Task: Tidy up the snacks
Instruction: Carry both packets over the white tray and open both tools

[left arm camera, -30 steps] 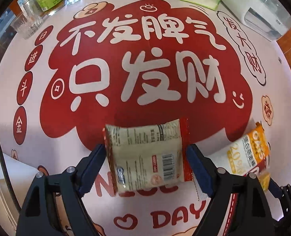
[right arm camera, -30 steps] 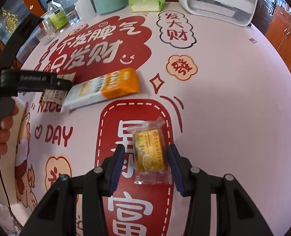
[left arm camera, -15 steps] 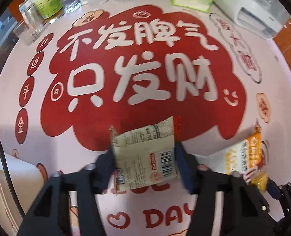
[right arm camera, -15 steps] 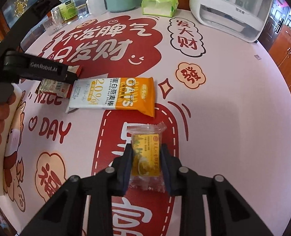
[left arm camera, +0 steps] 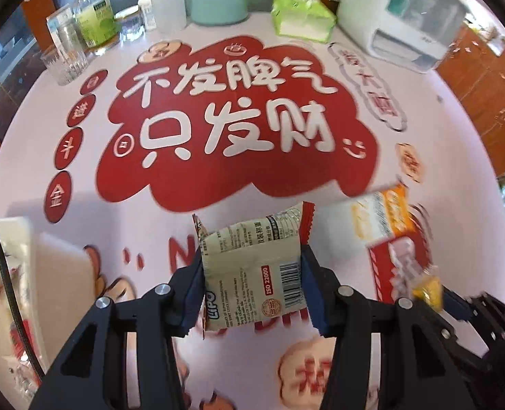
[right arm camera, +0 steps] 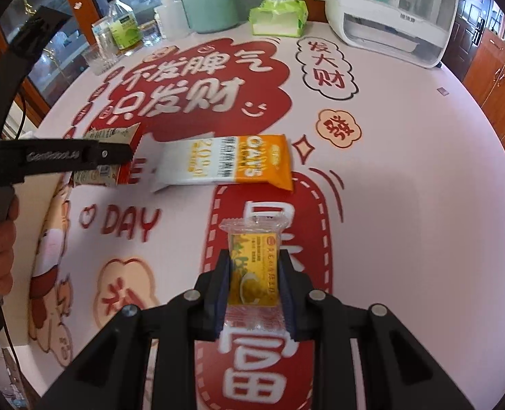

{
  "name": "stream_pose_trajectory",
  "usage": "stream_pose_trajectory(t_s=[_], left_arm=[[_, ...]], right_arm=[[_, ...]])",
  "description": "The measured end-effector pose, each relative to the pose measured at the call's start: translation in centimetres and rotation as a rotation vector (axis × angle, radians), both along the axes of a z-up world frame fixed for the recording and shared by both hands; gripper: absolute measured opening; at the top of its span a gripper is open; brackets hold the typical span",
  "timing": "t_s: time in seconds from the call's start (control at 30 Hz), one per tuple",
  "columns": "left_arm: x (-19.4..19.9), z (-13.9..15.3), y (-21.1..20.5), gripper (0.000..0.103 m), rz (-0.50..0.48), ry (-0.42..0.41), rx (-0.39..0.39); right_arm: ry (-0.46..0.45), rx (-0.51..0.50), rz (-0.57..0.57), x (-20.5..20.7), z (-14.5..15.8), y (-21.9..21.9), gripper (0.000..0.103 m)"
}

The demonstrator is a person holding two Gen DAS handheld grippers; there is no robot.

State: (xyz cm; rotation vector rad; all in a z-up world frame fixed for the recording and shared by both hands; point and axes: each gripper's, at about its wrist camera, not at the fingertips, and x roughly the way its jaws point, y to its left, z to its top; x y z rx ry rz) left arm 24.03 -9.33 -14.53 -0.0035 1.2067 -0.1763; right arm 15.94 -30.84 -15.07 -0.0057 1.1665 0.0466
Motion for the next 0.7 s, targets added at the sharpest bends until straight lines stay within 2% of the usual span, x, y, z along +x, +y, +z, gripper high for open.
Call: stream_pose_trajectory(t_s=[0.33,0.53,0.7], left_arm=[[-7.5,6.4,3.3,0.049,-0.075,-0.082,-0.013],[-11.4,9.3,7.8,0.049,-0.051,-0.117,-0.023],[-14.0,10.6,12.5,0.049,-0.006,-0.140,-0.010]], right_arm=[[-0.057,0.052,0.028,-3.8,4.1,4.7,0.026],[-0.075,0.084,0.063,-6.1,6.3,8.8,0.026],[-0.097,0.119,0.103,-7.3,8.2,12.9,0.026]])
